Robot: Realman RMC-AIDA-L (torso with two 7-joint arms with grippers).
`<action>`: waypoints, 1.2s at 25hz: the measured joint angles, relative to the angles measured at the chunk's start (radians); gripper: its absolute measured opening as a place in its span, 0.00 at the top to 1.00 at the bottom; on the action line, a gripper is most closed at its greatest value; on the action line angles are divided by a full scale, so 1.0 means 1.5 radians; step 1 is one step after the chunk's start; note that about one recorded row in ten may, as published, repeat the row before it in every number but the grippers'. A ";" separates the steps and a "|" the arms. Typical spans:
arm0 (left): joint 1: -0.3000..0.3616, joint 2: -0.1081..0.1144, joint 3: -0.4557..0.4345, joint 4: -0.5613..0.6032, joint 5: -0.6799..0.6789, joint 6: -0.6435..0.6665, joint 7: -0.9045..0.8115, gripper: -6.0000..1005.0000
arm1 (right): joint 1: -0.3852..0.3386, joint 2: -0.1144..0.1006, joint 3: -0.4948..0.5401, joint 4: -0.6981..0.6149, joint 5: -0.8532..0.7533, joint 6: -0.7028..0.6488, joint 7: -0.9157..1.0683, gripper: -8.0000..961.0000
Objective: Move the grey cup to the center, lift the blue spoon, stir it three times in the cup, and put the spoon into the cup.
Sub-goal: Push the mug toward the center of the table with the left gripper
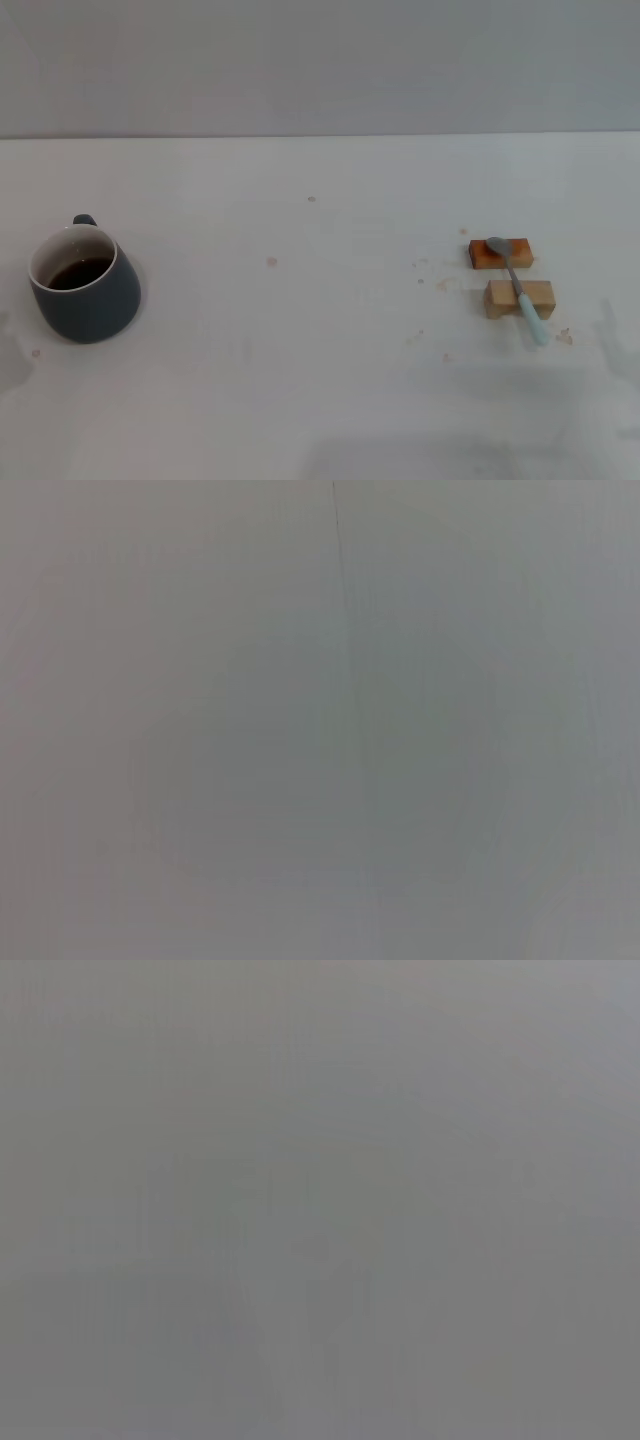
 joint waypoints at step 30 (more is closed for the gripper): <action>-0.096 0.000 0.016 -0.002 -0.001 -0.175 0.296 1.00 | 0.001 -0.001 -0.008 0.003 0.000 -0.006 0.001 0.14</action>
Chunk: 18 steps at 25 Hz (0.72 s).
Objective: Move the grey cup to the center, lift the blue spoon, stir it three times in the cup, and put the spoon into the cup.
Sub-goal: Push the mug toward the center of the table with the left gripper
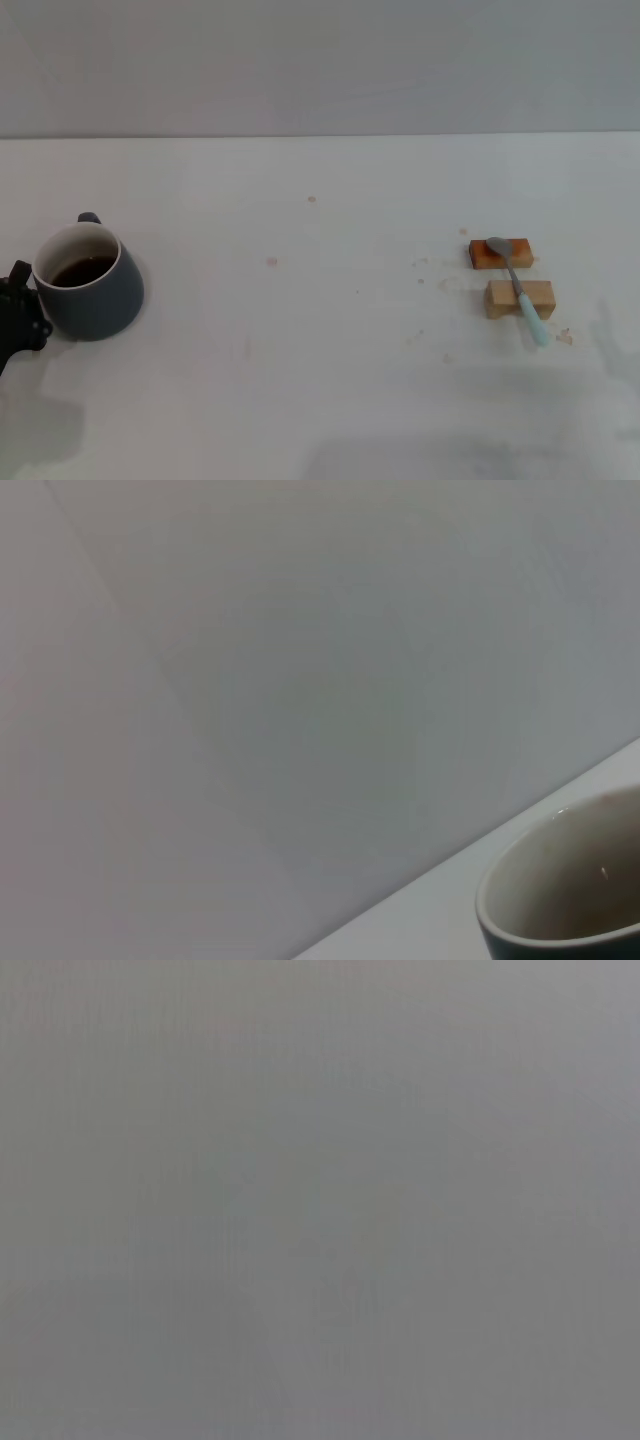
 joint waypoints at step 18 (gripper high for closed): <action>-0.015 0.000 0.080 -0.029 0.002 -0.009 0.003 1.00 | -0.003 0.000 0.000 0.002 0.000 -0.002 0.000 0.15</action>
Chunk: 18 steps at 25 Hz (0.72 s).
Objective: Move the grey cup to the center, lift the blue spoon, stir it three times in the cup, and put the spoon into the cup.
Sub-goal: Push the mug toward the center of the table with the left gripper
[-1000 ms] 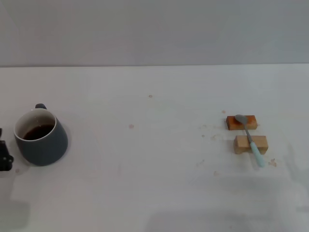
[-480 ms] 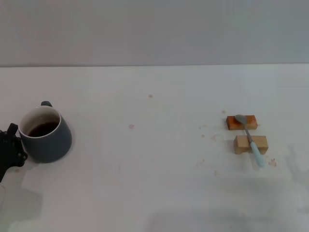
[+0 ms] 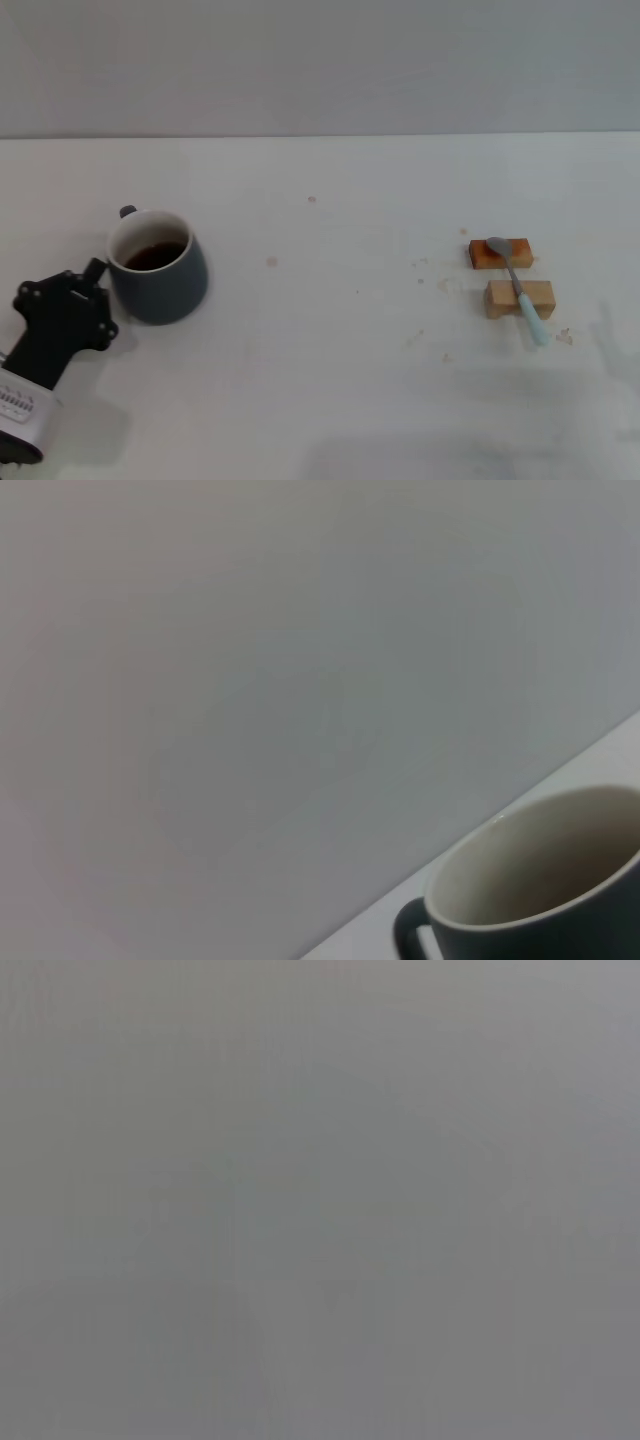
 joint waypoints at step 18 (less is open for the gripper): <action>-0.039 0.000 0.000 0.021 -0.004 -0.025 0.012 1.00 | 0.000 0.000 -0.007 0.002 0.000 -0.009 0.000 0.15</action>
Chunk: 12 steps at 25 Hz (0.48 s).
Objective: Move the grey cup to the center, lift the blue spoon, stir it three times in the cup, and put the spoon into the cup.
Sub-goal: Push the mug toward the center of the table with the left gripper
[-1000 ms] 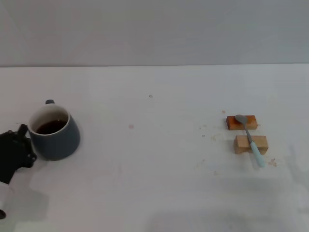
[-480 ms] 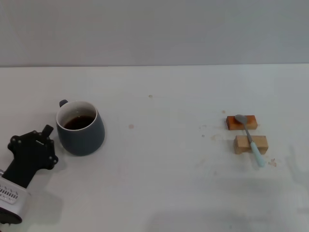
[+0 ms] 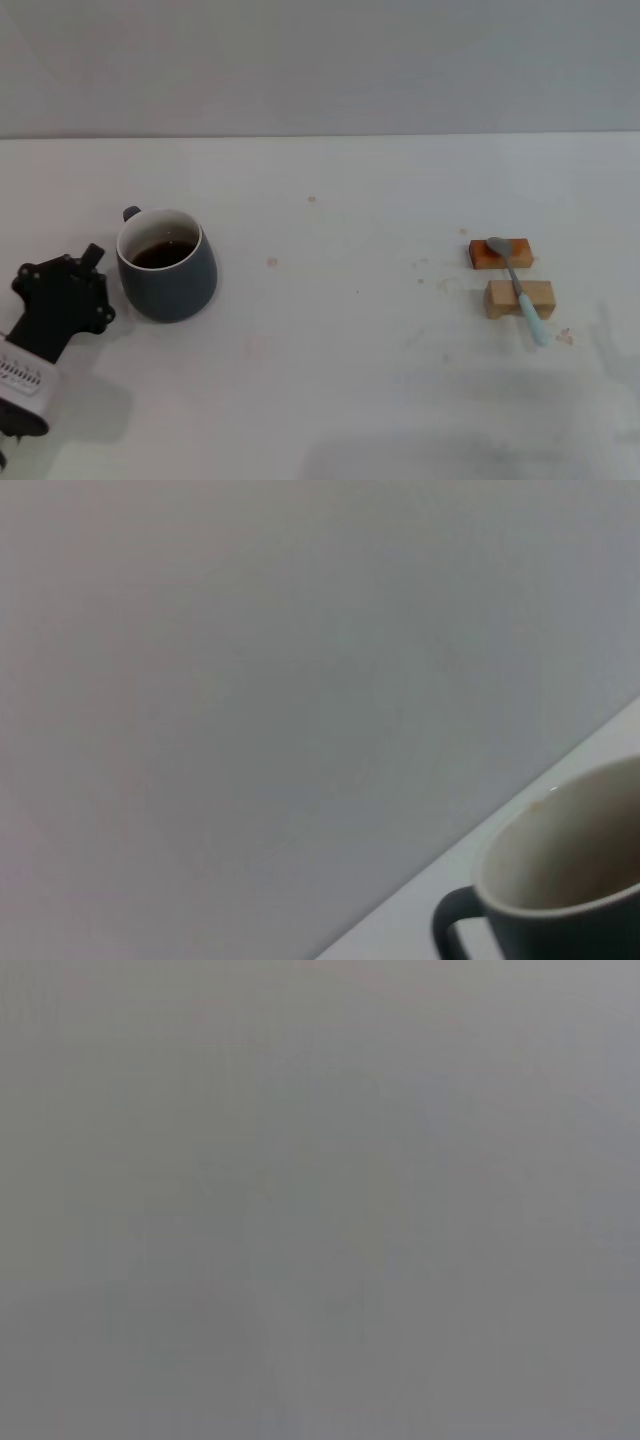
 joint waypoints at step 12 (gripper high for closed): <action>-0.009 -0.002 0.045 -0.044 0.003 -0.014 0.000 1.00 | 0.002 0.000 0.000 0.003 0.000 -0.003 0.000 0.15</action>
